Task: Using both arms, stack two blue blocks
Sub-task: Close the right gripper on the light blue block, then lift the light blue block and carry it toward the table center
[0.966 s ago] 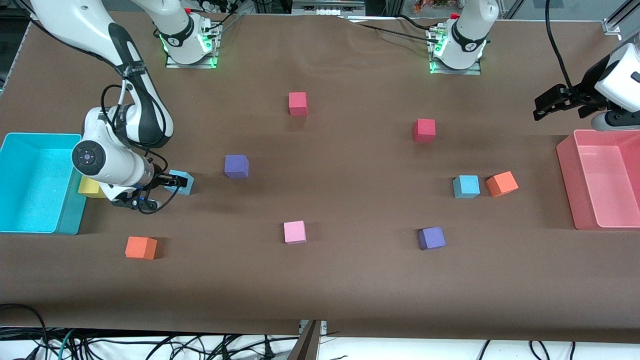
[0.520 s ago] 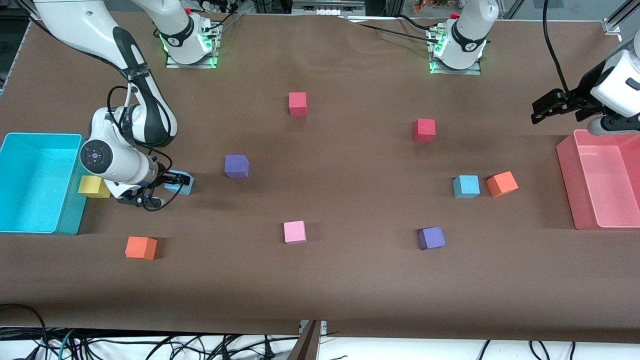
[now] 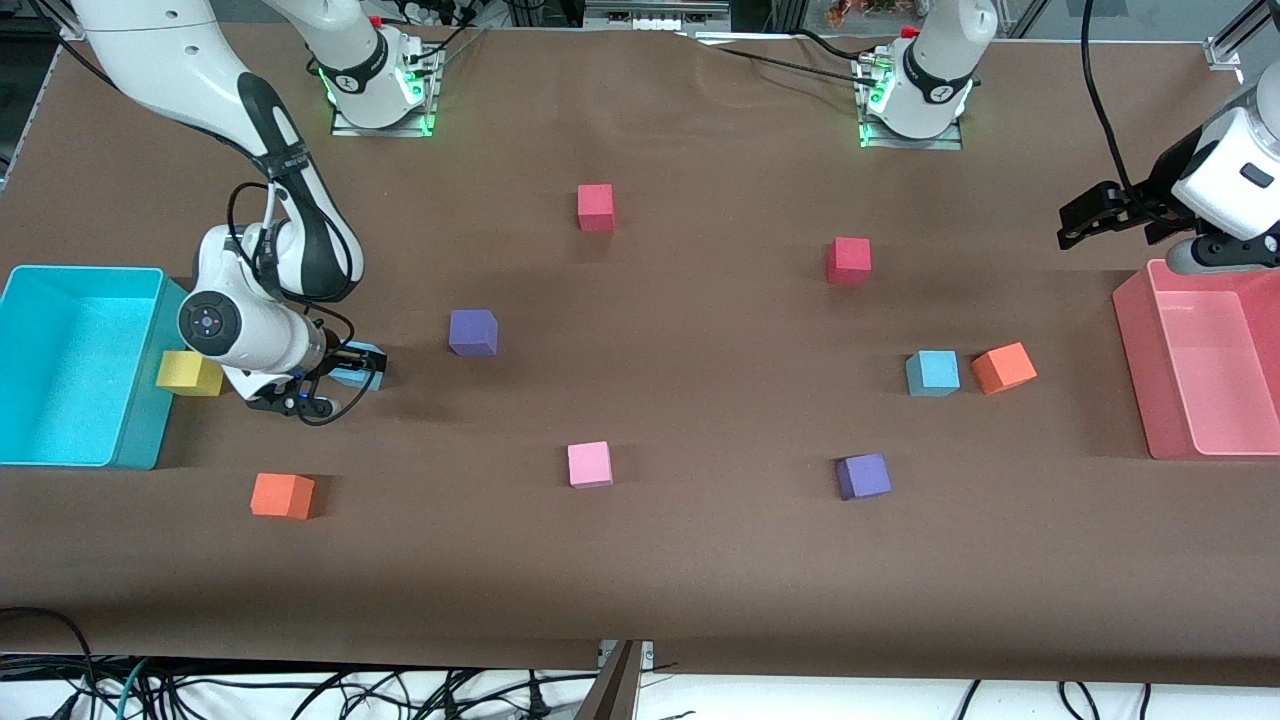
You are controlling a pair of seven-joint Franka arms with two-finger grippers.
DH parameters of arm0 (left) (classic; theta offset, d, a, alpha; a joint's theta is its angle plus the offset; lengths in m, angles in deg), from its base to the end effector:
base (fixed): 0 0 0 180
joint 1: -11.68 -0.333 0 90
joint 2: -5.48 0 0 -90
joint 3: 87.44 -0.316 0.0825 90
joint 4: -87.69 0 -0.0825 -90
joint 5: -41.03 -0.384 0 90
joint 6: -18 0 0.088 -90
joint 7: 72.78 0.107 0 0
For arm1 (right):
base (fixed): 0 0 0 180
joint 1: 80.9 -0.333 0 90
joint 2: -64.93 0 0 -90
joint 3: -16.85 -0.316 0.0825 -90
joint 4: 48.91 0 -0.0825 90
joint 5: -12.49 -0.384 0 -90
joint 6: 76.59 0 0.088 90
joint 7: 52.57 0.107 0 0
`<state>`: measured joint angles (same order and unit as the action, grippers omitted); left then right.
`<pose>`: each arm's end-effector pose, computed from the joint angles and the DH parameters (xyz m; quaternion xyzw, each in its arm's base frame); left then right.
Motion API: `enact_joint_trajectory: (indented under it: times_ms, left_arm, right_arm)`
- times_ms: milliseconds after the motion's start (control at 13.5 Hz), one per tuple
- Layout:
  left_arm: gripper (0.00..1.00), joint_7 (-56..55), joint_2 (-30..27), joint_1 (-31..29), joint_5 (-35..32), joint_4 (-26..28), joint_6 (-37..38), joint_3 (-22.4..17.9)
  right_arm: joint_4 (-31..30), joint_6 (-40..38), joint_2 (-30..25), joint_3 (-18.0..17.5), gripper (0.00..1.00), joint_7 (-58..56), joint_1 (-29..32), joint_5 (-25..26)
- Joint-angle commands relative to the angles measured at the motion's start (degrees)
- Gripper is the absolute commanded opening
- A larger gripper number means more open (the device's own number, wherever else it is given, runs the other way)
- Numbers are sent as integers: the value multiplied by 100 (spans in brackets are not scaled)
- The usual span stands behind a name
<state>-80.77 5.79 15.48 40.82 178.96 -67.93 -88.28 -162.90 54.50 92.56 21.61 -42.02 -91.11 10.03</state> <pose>0.5467 -0.0279 0.6053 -0.9978 -0.0439 0.0489 0.0066 0.5871 0.0576 0.2045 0.9942 -0.0569 -0.0892 0.0173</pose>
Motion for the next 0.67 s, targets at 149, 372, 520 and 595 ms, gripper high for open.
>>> enact_joint_trajectory:
  times_ms: [149, 372, 520, 595]
  left_arm:
    - [100, 62, -198, 7, -138, 171, -108, 13]
    - [100, 53, -207, 7, -138, 171, -91, 13]
    - [100, 53, -224, 7, -147, 171, -82, 13]
    - [100, 53, -224, 7, -138, 171, -82, 13]
  right_arm:
    - [-10, -4, -3, -28, 0, -27, -42, -80]
    - [200, -337, -47, -36, 0, -62, -50, -71]
    - [612, -862, -100, -45, 0, -80, -120, -62]
    - [928, -1248, -118, -45, 0, -71, -190, -62]
